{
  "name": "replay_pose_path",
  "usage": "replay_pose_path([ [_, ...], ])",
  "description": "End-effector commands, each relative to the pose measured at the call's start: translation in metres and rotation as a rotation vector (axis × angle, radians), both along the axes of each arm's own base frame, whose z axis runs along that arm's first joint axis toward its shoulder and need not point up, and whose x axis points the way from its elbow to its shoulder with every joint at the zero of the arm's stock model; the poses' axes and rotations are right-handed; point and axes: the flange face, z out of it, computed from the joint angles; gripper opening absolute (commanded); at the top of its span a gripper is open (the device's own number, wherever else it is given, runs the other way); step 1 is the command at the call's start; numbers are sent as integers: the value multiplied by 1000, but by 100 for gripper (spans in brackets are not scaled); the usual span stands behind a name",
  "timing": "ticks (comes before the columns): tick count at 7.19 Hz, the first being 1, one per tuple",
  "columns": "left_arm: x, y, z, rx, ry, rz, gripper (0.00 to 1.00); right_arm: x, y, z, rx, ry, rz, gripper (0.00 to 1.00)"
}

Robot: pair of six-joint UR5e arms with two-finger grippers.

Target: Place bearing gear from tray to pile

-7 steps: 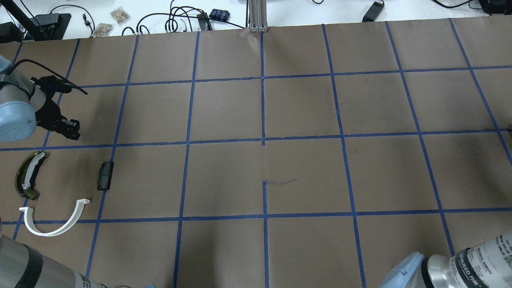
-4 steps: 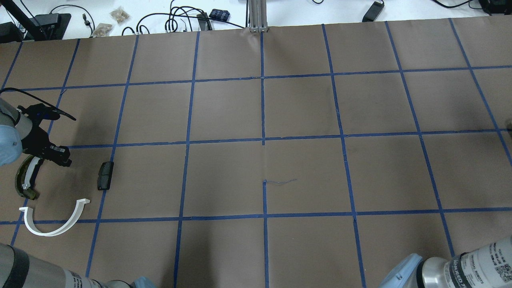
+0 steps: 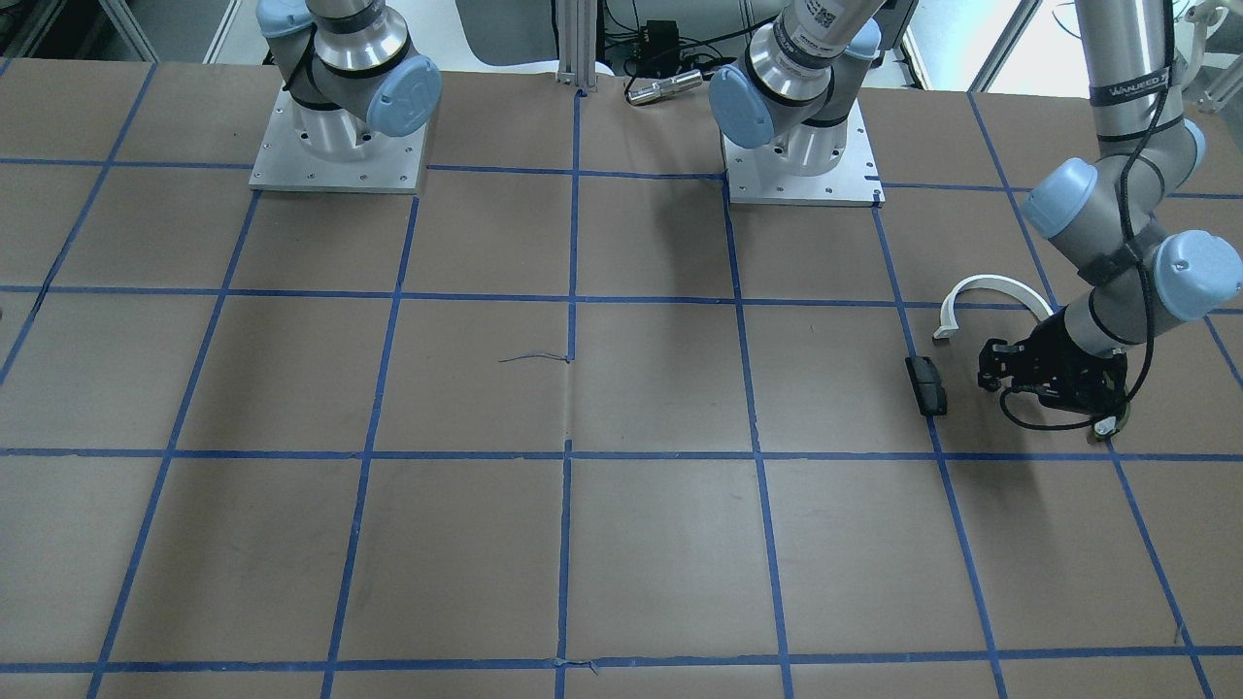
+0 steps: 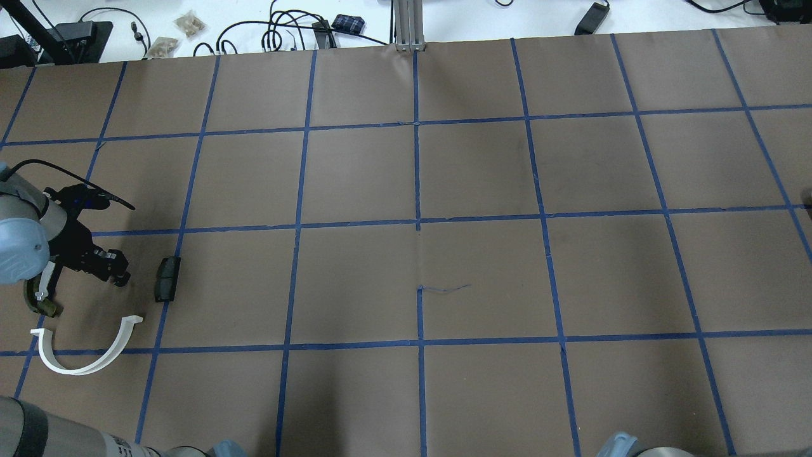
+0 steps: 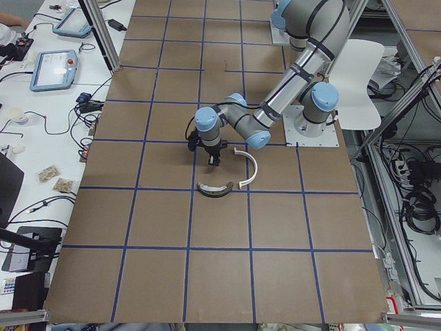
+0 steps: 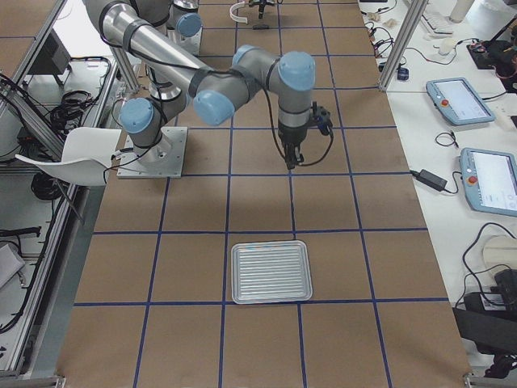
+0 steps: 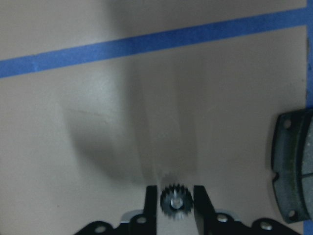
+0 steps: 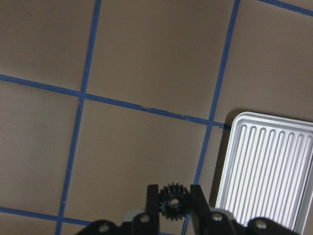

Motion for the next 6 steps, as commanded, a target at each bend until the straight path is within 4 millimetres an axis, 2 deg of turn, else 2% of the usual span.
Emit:
replay_pose_path([
  [1, -1, -8, 14, -19, -19, 6, 100, 150, -1, 33, -14, -4, -42, 6],
  [2, -9, -21, 25, -39, -21, -18, 100, 218, 0, 31, -21, -32, -88, 5],
  [4, -59, -46, 42, -98, 16, -99, 100, 355, -1, -1, -18, -64, -276, 0],
  [5, -77, -57, 49, -140, 52, -108, 100, 425, -9, -31, -77, -103, -390, 0],
  [6, -94, -70, 51, -164, 81, -132, 100, 492, -19, -75, -114, -139, -410, 0],
])
